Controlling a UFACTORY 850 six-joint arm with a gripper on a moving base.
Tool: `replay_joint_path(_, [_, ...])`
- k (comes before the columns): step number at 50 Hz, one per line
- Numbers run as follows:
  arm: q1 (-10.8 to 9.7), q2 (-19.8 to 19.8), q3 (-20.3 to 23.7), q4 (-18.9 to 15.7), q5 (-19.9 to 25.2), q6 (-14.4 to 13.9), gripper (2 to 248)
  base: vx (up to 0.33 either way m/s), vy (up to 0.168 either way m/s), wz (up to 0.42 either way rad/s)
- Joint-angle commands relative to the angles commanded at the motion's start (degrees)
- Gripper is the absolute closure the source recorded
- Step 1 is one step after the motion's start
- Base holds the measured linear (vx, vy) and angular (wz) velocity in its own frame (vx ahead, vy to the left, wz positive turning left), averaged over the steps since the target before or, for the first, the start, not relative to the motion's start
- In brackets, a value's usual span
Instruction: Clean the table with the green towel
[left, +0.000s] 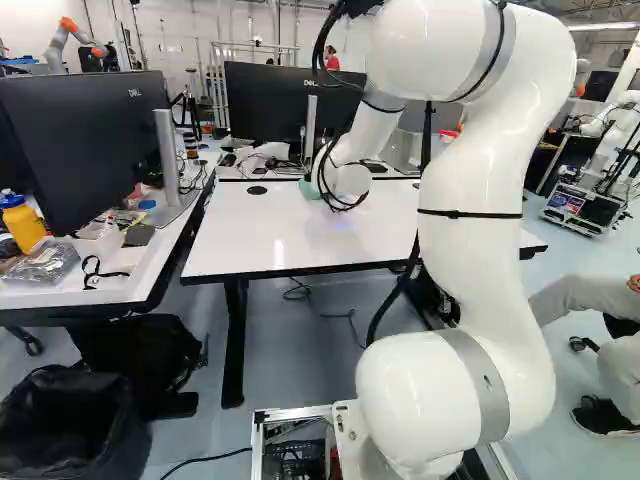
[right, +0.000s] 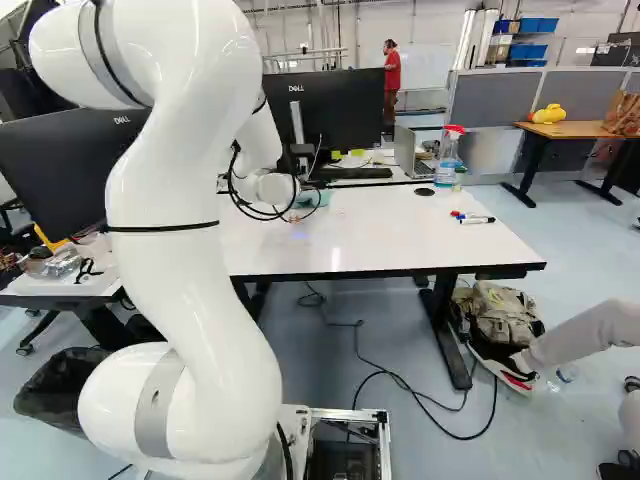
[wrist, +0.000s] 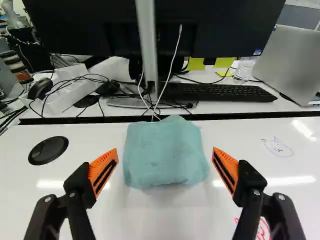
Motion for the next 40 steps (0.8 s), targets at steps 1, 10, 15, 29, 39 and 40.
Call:
replay_joint_path(1, [0.0,-0.3,-0.3,0.0,-0.3,0.0,3,0.000,0.000,0.000])
replay_joint_path(10, [0.0,-2.5,-3.3,0.0,-2.6,0.0,3,0.000,0.000,0.000])
replay_joint_path(15, [-0.1,-3.8,-5.0,0.0,-4.0,0.0,3,0.000,0.000,0.000])
replay_joint_path(29, [-0.1,-7.3,-9.7,0.0,-8.0,0.0,3,0.000,0.000,0.000])
replay_joint_path(39, [-0.1,-9.8,-13.1,0.2,-11.4,0.0,3,0.000,0.000,0.000])
replay_joint_path(40, [-0.1,-10.1,-13.4,0.3,-11.7,0.0,3,0.000,0.000,0.000])
